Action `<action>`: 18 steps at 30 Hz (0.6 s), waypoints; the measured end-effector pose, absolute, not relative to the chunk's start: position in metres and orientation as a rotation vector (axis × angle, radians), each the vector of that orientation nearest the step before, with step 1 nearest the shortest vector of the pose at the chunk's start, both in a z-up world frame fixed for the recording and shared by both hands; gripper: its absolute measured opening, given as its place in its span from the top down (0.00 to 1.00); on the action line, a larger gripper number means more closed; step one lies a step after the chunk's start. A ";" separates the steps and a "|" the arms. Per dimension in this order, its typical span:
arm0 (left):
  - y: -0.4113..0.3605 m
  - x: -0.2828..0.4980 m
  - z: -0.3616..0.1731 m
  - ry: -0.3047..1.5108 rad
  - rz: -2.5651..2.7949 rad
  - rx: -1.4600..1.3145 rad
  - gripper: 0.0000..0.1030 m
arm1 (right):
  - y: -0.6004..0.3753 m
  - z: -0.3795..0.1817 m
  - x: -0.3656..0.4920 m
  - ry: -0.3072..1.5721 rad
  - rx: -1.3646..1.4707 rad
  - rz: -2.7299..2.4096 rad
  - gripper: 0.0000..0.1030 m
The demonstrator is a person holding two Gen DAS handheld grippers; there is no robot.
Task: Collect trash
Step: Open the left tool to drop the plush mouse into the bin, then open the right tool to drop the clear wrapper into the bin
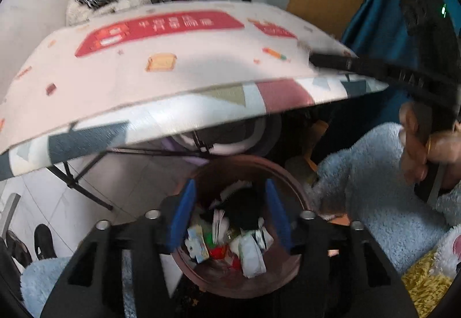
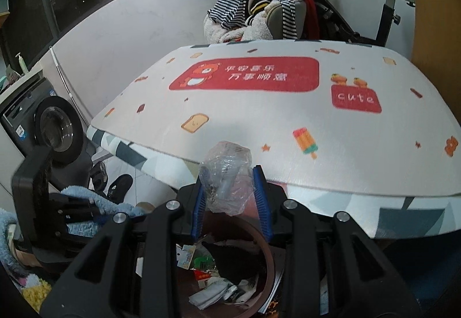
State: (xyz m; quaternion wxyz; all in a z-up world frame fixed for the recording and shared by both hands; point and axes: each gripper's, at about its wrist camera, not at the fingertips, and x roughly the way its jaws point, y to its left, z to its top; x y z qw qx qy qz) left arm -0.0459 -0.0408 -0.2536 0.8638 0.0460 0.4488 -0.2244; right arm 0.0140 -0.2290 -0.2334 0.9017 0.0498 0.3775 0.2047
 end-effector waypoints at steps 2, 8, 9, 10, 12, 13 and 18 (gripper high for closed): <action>-0.036 -0.048 -0.249 0.907 -0.423 0.089 0.39 | -0.225 -0.239 0.011 0.791 0.103 0.429 0.67; -0.005 -0.049 -0.236 0.830 -0.282 -0.038 0.21 | -0.210 -0.252 0.001 0.828 0.095 0.463 0.67; -0.001 -0.049 -0.235 0.825 -0.266 -0.057 0.21 | -0.207 -0.254 -0.001 0.834 0.094 0.467 0.67; 0.003 -0.048 -0.234 0.821 -0.250 -0.073 0.21 | -0.205 -0.257 -0.003 0.842 0.092 0.472 0.67; 0.010 -0.047 -0.235 0.823 -0.222 -0.105 0.20 | -0.198 -0.265 -0.009 0.864 0.084 0.485 0.67; 0.012 -0.046 -0.235 0.826 -0.212 -0.114 0.20 | -0.195 -0.268 -0.011 0.874 0.082 0.492 0.67; 0.016 -0.046 -0.238 0.837 -0.189 -0.126 0.20 | -0.176 -0.286 -0.021 0.947 0.023 0.531 0.67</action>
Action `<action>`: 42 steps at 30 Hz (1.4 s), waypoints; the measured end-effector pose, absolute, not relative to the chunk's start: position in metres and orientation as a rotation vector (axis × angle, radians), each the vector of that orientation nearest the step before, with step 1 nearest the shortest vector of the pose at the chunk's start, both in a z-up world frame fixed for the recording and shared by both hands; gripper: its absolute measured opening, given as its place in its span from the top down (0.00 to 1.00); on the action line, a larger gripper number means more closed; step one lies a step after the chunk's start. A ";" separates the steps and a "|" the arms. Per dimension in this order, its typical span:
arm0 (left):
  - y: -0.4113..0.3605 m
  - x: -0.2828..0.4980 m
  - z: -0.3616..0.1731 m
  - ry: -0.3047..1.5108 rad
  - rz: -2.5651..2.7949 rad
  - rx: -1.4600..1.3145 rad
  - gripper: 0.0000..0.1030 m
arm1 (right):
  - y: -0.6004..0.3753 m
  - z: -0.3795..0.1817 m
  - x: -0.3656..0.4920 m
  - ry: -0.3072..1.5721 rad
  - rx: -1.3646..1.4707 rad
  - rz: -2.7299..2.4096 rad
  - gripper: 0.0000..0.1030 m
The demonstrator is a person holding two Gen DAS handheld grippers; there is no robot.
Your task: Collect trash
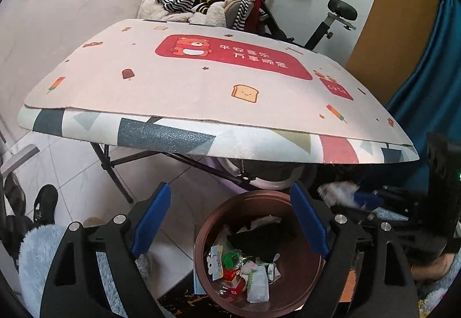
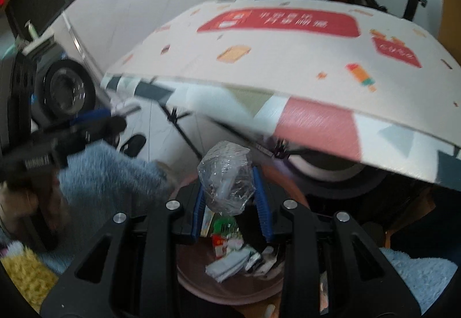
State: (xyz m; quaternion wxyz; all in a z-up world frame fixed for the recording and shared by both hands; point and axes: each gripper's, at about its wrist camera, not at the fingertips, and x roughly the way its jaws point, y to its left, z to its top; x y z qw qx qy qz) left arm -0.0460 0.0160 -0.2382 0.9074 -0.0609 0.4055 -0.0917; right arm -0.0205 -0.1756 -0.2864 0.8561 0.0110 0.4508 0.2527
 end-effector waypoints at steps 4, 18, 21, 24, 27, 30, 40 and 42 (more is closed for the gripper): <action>0.015 -0.047 -0.240 0.838 -0.191 -0.113 0.19 | -0.163 -0.300 -0.022 1.007 -0.033 0.533 0.67; 0.019 -0.048 -0.241 0.843 -0.143 -0.113 0.14 | -0.161 -0.312 -0.020 1.048 -0.068 0.462 0.16; 0.019 -0.047 -0.240 0.842 -0.132 -0.106 0.12 | -0.165 -0.309 -0.019 1.028 -0.055 0.436 0.08; 0.019 -0.047 -0.239 0.839 -0.123 -0.098 0.11 | -0.170 -0.309 -0.017 1.025 -0.039 0.420 0.06; 0.019 -0.046 -0.231 0.816 -0.123 -0.085 0.11 | -0.174 -0.305 -0.016 1.010 -0.024 0.402 0.06; 0.017 -0.042 -0.206 0.734 -0.101 -0.029 0.07 | -0.181 -0.292 -0.011 0.981 -0.003 0.366 0.06; 0.004 -0.018 -0.087 0.484 -0.098 0.036 0.06 | -0.226 -0.157 0.019 0.680 0.036 0.233 0.06; 0.002 -0.018 -0.071 0.455 -0.099 0.031 0.06 | -0.232 -0.128 0.021 0.619 0.028 0.218 0.06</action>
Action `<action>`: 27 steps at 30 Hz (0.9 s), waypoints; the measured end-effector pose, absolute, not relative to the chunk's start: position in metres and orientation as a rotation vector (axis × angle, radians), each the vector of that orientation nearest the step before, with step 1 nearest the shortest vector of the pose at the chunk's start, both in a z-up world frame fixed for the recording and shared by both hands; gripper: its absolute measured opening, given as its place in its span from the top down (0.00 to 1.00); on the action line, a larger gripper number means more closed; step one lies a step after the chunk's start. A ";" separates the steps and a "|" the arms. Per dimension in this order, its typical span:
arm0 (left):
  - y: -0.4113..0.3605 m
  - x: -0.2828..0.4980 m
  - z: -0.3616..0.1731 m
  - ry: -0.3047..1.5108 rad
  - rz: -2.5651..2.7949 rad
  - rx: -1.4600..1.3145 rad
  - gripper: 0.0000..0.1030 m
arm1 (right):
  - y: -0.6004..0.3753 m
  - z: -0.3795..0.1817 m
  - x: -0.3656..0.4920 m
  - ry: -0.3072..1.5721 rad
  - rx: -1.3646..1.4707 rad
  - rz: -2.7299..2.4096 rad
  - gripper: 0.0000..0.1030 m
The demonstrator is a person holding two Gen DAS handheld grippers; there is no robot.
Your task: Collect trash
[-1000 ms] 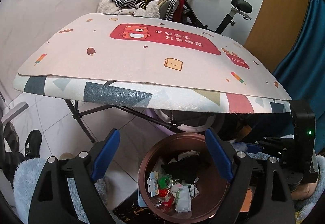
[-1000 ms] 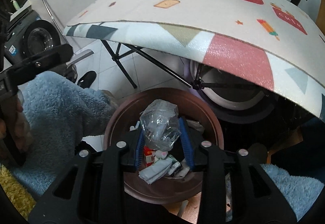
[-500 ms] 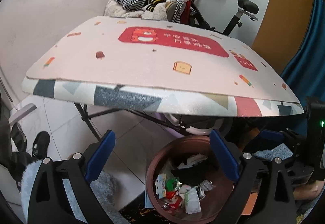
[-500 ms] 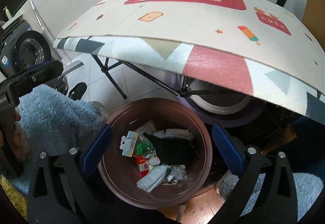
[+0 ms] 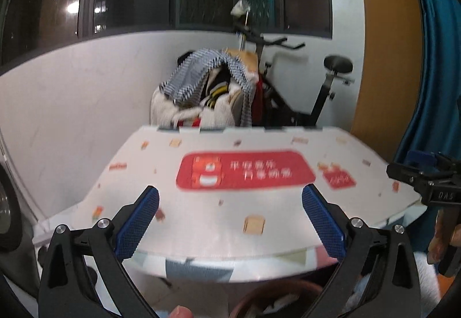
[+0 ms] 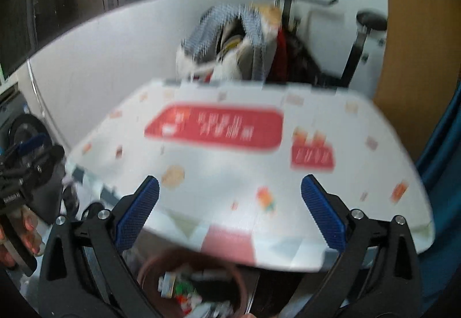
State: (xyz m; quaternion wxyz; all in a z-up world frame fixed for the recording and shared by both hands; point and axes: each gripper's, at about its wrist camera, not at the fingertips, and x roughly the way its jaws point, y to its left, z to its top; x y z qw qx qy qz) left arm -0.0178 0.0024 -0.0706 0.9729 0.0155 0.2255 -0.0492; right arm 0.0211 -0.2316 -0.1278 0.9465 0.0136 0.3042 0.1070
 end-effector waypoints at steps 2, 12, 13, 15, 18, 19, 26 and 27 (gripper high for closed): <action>0.001 -0.018 -0.057 0.431 -0.094 0.034 0.06 | -0.235 -0.101 0.022 0.568 0.011 0.205 0.06; -0.009 -0.028 -0.013 0.380 -0.079 0.035 0.06 | -0.244 -0.043 0.008 0.462 0.002 0.155 0.06; -0.009 -0.028 -0.011 0.379 -0.077 0.036 0.06 | -0.244 -0.041 0.007 0.460 -0.002 0.153 0.06; -0.011 -0.029 -0.007 0.377 -0.069 0.045 0.06 | -0.243 -0.040 0.004 0.459 -0.011 0.153 0.06; -0.012 -0.031 -0.003 0.370 -0.062 0.051 0.06 | -0.243 -0.041 0.001 0.462 -0.013 0.155 0.06; -0.011 -0.032 -0.002 0.369 -0.064 0.049 0.06 | -0.243 -0.042 0.000 0.464 -0.009 0.154 0.06; -0.012 -0.039 0.003 0.355 -0.059 0.055 0.06 | -0.245 -0.043 -0.006 0.470 0.022 0.142 0.06; -0.012 -0.040 0.003 0.356 -0.063 0.056 0.06 | -0.244 -0.043 -0.006 0.472 0.023 0.143 0.06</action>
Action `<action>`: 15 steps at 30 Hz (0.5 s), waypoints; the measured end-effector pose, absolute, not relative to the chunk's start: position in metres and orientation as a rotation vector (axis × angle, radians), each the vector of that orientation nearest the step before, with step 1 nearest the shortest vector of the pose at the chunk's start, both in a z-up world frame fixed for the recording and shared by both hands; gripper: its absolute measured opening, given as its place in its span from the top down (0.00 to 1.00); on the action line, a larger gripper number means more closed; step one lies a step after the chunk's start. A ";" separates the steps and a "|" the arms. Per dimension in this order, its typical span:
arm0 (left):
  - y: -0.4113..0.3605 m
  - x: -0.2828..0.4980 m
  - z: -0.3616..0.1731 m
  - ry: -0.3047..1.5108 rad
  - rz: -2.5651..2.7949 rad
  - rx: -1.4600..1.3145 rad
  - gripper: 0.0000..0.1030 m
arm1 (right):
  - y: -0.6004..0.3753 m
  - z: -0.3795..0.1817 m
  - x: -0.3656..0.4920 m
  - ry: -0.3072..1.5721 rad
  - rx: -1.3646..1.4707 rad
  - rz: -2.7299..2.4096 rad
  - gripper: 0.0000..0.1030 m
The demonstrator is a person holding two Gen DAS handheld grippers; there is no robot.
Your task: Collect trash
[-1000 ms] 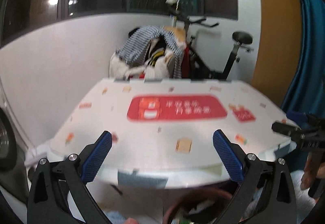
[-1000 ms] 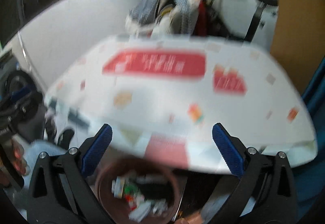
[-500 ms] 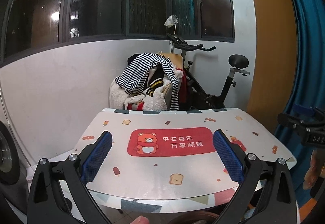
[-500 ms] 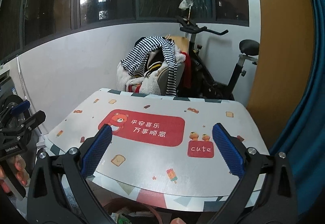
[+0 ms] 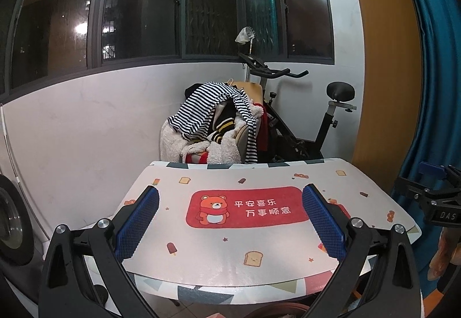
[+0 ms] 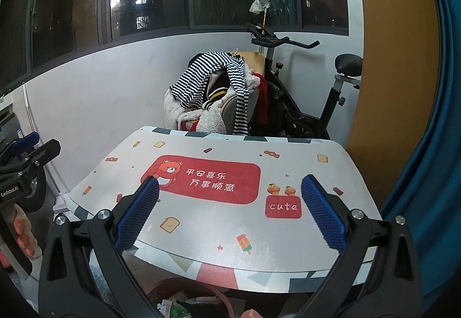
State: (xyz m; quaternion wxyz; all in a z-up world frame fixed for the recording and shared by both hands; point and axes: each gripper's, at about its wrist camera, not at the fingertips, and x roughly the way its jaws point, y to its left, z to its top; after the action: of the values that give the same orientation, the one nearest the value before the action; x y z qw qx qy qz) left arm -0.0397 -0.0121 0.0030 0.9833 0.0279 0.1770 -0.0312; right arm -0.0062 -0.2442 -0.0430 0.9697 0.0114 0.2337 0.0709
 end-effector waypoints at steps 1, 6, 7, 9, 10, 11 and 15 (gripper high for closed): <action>-0.013 -0.041 0.003 0.356 -0.065 0.058 0.06 | -0.244 -0.043 -0.006 0.475 0.022 0.144 0.06; -0.016 -0.045 0.004 0.351 -0.062 0.073 0.06 | -0.242 -0.044 -0.007 0.476 0.021 0.145 0.06; -0.016 -0.045 0.005 0.349 -0.061 0.072 0.06 | -0.243 -0.043 -0.007 0.476 0.022 0.145 0.06; -0.015 -0.045 0.005 0.350 -0.065 0.060 0.06 | -0.242 -0.043 -0.007 0.474 0.025 0.146 0.06; -0.015 -0.044 0.005 0.350 -0.066 0.058 0.06 | -0.242 -0.043 -0.008 0.475 0.027 0.146 0.06; -0.015 -0.045 0.005 0.350 -0.066 0.058 0.06 | -0.242 -0.043 -0.007 0.475 0.028 0.147 0.06; -0.015 -0.045 0.005 0.353 -0.068 0.059 0.06 | -0.242 -0.043 -0.008 0.475 0.026 0.147 0.06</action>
State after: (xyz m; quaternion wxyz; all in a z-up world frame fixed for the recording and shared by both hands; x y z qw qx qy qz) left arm -0.0448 -0.0147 0.0052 0.9835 0.0292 0.1753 -0.0339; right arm -0.0076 -0.2422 -0.0430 0.9691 0.0128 0.2352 0.0726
